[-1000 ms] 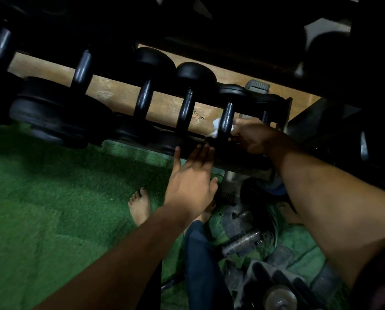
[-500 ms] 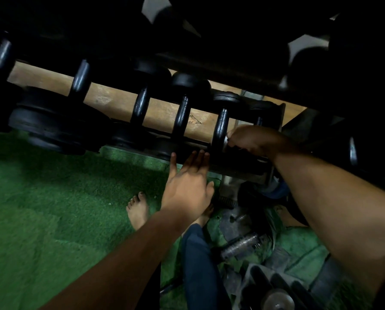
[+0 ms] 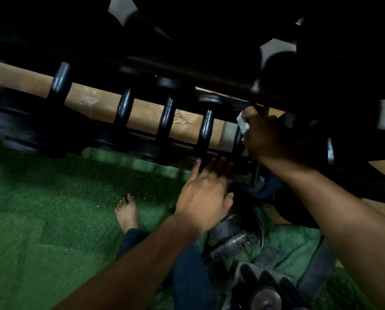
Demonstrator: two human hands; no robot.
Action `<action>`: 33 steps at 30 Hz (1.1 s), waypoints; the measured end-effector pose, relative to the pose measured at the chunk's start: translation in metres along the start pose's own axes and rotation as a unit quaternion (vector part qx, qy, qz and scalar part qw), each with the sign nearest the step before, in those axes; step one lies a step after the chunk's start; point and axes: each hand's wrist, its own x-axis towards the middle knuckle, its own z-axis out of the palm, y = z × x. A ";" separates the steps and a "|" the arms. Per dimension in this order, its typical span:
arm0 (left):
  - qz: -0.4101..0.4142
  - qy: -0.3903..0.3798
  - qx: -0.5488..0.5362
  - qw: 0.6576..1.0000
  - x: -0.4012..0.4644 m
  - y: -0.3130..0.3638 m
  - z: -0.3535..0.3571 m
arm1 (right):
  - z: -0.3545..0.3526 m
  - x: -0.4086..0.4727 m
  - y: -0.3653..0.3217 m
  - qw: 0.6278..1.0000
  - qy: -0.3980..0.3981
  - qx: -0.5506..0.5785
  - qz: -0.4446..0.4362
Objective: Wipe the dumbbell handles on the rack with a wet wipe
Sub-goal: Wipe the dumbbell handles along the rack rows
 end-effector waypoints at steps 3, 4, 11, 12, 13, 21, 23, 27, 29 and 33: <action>0.017 -0.036 -0.004 0.999 0.009 0.001 0.006 | 0.003 -0.010 0.015 0.995 -0.082 0.052 -0.007; 0.017 -0.048 -0.007 0.999 0.011 0.001 0.008 | 0.006 -0.013 0.021 0.991 -0.122 0.027 -0.048; 0.007 -0.067 -0.008 0.998 0.013 0.001 0.012 | 0.015 -0.016 0.030 0.951 -0.292 -0.013 -0.102; 0.005 -0.069 -0.007 0.998 0.013 0.001 0.013 | 0.012 -0.016 0.030 0.953 -0.273 -0.021 -0.130; 0.004 -0.071 -0.008 0.997 0.014 0.000 0.013 | 0.012 -0.015 0.030 0.956 -0.255 -0.025 -0.141; 0.007 -0.074 -0.009 0.997 0.014 -0.001 0.015 | 0.013 -0.006 0.028 0.962 -0.154 -0.105 -0.201; 0.008 -0.071 -0.010 0.997 0.014 -0.003 0.015 | 0.018 -0.006 0.026 0.948 -0.197 -0.092 -0.234; 0.009 -0.070 -0.010 0.997 0.014 -0.002 0.014 | 0.024 -0.003 0.028 0.960 -0.157 -0.106 -0.205; 0.009 -0.072 -0.008 0.997 0.015 -0.001 0.013 | 0.021 -0.001 0.029 0.984 -0.074 -0.076 -0.141; 0.011 -0.084 -0.012 0.996 0.015 -0.003 0.013 | 0.020 -0.005 0.023 0.967 -0.042 -0.111 -0.227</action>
